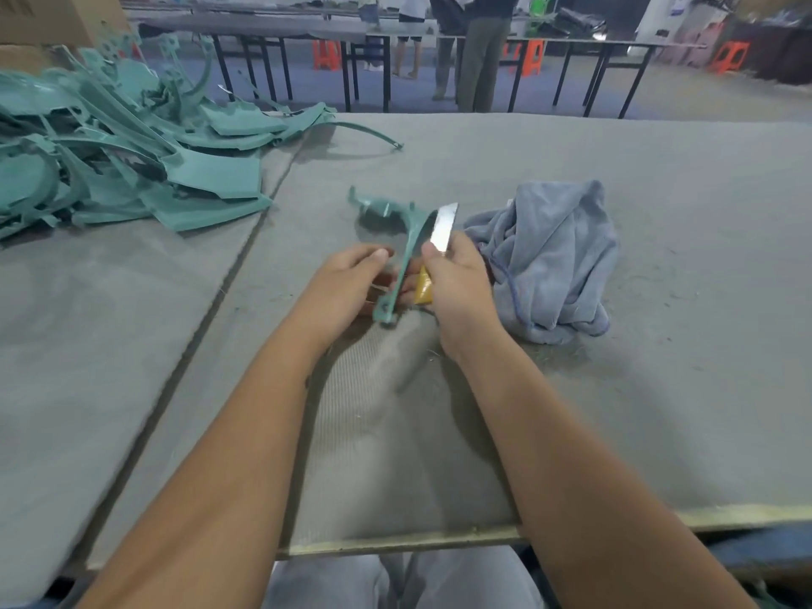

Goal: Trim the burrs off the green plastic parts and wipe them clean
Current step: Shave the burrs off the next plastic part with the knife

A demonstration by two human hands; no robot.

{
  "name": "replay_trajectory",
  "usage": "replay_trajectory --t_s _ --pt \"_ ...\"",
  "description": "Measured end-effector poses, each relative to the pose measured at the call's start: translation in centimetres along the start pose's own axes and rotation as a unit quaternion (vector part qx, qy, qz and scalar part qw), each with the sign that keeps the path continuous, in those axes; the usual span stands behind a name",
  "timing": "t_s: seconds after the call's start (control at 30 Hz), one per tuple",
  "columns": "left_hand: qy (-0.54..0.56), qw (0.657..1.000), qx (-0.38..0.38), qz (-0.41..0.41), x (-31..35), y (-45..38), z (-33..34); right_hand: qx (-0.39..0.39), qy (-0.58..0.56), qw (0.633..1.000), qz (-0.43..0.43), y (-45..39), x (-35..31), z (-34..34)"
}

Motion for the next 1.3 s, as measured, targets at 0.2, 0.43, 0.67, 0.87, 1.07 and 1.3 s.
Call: replay_trajectory --t_s 0.2,0.43,0.67,0.87,1.07,1.3 --pt "0.025 0.998 -0.058 -0.004 0.2 0.3 -0.1 -0.066 0.035 0.997 -0.016 0.2 0.1 -0.3" --pt "-0.082 0.992 -0.1 -0.008 0.0 0.0 -0.8 -0.013 0.115 0.99 -0.085 -0.1 0.3 -0.6" --pt "-0.127 0.988 0.079 0.051 -0.5 -0.4 -0.5 -0.008 0.105 0.991 -0.081 -0.3 0.1 -0.9" --pt "-0.035 0.997 0.065 0.002 -0.5 -0.7 -0.4 -0.032 0.202 0.977 -0.069 -0.1 -0.1 -0.9" --pt "0.141 0.985 -0.074 -0.069 0.4 -0.5 0.7 -0.026 0.118 0.99 -0.076 -0.1 -0.3 -1.0" --pt "0.127 0.986 -0.103 -0.023 0.2 -0.2 0.9 -0.012 0.122 0.993 0.004 -0.8 -0.5 -1.6"
Point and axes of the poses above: each hand's wrist, its own y-axis away from the middle knuckle, its own z-axis out of the palm, x = y × z, the point moved 1 cm from there along -y, towards the middle knuckle, and after that the axes turned 7 degrees about -y, right-handed, at the moved point
